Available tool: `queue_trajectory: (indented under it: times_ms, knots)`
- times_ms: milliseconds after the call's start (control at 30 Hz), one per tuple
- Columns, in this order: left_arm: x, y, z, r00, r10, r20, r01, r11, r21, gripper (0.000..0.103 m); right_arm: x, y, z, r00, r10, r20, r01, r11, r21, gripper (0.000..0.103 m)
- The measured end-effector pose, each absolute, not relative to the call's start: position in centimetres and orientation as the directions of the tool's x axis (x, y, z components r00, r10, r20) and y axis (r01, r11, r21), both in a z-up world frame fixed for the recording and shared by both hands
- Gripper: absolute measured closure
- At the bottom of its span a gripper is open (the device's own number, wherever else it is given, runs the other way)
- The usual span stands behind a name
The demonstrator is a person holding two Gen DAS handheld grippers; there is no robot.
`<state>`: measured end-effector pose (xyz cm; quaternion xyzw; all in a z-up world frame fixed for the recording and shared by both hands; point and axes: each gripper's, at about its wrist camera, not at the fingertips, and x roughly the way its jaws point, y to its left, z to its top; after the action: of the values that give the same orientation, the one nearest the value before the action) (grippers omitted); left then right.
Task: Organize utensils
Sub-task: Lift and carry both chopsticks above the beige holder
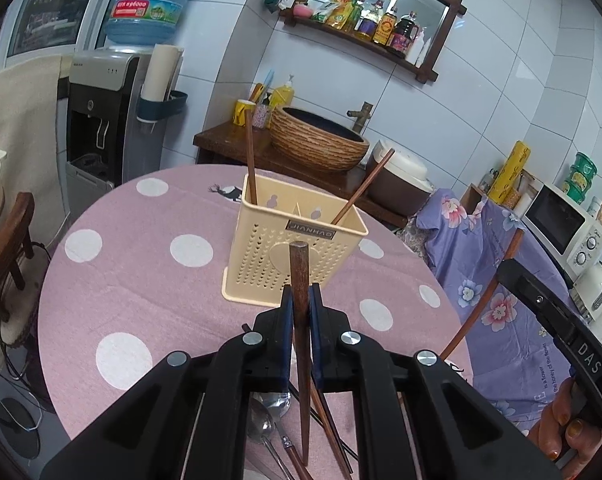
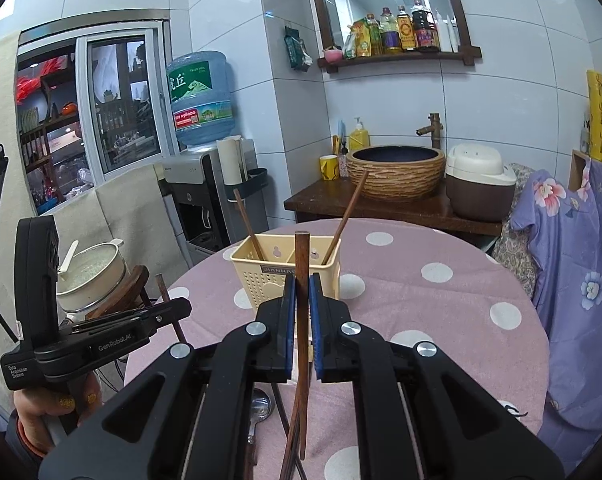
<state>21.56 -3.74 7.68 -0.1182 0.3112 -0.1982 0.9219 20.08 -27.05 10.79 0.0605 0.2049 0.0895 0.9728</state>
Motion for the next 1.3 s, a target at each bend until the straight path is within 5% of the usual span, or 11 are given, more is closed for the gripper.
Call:
queue_trajectory:
  times_ms: [400, 933, 1100, 1300]
  knots:
    - [22.0, -2.7, 12.0, 0.753, -0.45, -0.48, 0.323, 0.889, -0.326, 0.095, 20.8, -25.8, 15.5, 0.912, 0.219, -0.346, -0.192, 0.975, 0.111, 0.095]
    - [29.5, -3.6, 23.7, 0.896, -0.32, -0.306, 0.247, 0.935, -0.255, 0.095, 29.1, -25.3, 24.7, 0.986, 0.085, -0.143, -0.07, 0.992, 0.103, 0.095]
    - [31.9, -4.8, 22.7, 0.921, -0.248, -0.299, 0.19, 0.959, -0.212, 0.095, 32.6, -24.7, 23.7, 0.985, 0.066, -0.158, -0.045, 0.99, 0.13, 0.095]
    - [33.9, -5.6, 18.0, 0.882, -0.26, -0.394, 0.183, 0.958, -0.222, 0.095, 35.2, -24.7, 19.1, 0.971, 0.05, -0.235, -0.016, 0.989, 0.146, 0.095]
